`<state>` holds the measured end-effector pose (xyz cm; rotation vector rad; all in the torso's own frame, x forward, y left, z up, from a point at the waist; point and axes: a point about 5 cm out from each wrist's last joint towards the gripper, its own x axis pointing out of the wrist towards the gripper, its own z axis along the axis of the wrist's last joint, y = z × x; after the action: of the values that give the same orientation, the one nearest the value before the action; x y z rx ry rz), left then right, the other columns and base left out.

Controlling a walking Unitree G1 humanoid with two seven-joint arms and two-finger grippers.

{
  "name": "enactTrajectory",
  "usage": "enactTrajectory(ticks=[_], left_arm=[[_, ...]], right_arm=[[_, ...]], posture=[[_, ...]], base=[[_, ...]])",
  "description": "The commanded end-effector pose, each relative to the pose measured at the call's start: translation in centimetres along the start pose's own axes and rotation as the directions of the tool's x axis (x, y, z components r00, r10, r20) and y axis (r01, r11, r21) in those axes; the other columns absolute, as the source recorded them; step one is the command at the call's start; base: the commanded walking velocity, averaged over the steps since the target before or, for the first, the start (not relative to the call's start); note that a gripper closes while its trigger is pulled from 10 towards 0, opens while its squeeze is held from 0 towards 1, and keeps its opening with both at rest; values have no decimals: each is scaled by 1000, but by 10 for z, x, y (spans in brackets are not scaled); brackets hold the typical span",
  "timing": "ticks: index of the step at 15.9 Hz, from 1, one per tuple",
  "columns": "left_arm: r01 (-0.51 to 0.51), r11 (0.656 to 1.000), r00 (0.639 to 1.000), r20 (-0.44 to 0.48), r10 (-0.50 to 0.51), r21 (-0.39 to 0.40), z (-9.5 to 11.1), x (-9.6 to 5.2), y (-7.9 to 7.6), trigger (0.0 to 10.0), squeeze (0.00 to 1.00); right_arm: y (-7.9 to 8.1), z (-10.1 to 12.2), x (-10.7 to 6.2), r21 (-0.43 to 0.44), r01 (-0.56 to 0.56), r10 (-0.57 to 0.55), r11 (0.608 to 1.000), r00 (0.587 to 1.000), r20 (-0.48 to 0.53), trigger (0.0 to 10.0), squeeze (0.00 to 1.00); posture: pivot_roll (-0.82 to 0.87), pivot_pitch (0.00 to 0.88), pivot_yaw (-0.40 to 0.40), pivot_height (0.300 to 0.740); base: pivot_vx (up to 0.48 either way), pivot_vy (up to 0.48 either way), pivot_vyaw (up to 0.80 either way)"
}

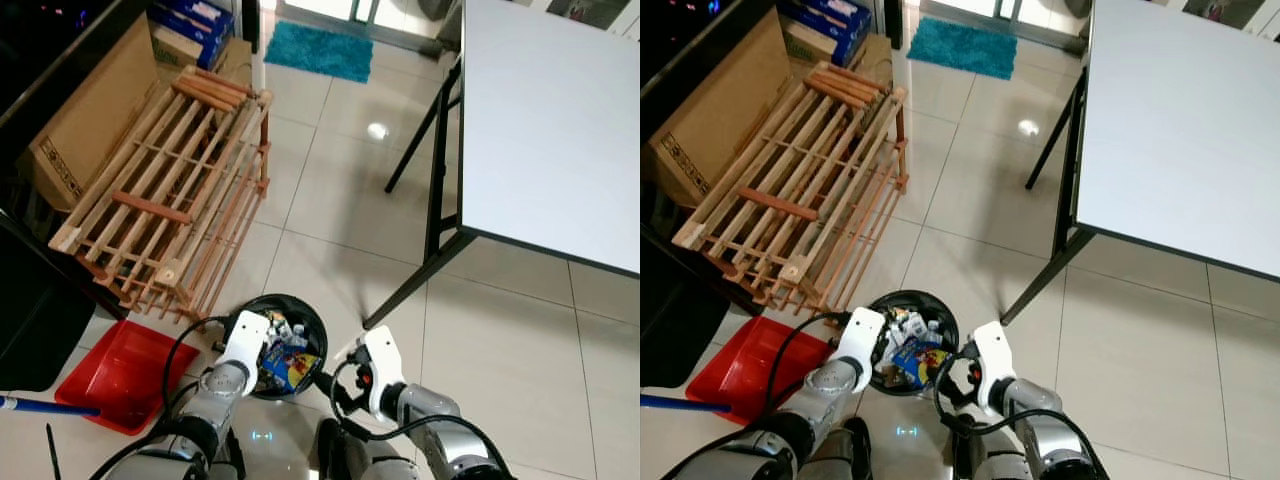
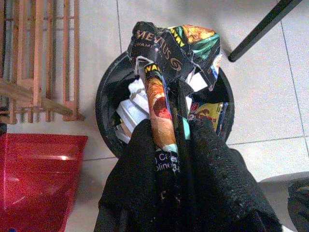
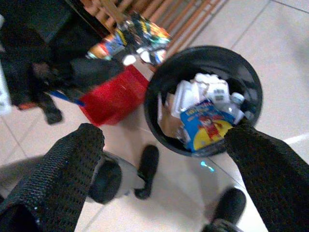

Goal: Picking trash to rubbish bin

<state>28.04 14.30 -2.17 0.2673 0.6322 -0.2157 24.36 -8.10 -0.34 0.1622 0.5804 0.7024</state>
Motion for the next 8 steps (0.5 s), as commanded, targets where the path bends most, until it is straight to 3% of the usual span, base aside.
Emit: enactTrajectory(ticks=[1, 2, 3, 4, 8], left_arm=[[32, 999, 999, -19, -32, 16, -5, -1, -7, 10000, 0], [22, 1000, 1000, -23, -21, 20, -6, -1, -6, 10000, 0], [19, 1000, 1000, -23, -18, 19, -6, -1, -6, 10000, 306], [17, 1000, 1000, -22, -16, 20, -5, -1, -6, 10000, 1000], [-8, 999, 1000, -21, 9, 31, -4, 0, -1, 10000, 1000]], right_arm=[[1, -8, -5, 23, -8, 8, 1000, 1000, -19, 10000, 0], [3, -8, -7, 22, -13, 14, 1000, 1000, -19, 10000, 0], [3, -8, -7, 22, -9, 9, 1000, 1000, -22, 10000, 0], [3, -8, -8, 23, -7, 7, 1000, 1000, -25, 10000, 0], [5, -7, -11, 30, 8, -7, 1000, 999, -34, 10000, 0]], posture=[[-201, 284, -149, 740], [-201, 291, -149, 740], [-201, 291, -149, 740], [-201, 291, -149, 740], [-202, 313, -148, 740]], base=[[0, 0, 0], [0, 0, 0], [0, 0, 0], [0, 0, 0], [0, 0, 0]])
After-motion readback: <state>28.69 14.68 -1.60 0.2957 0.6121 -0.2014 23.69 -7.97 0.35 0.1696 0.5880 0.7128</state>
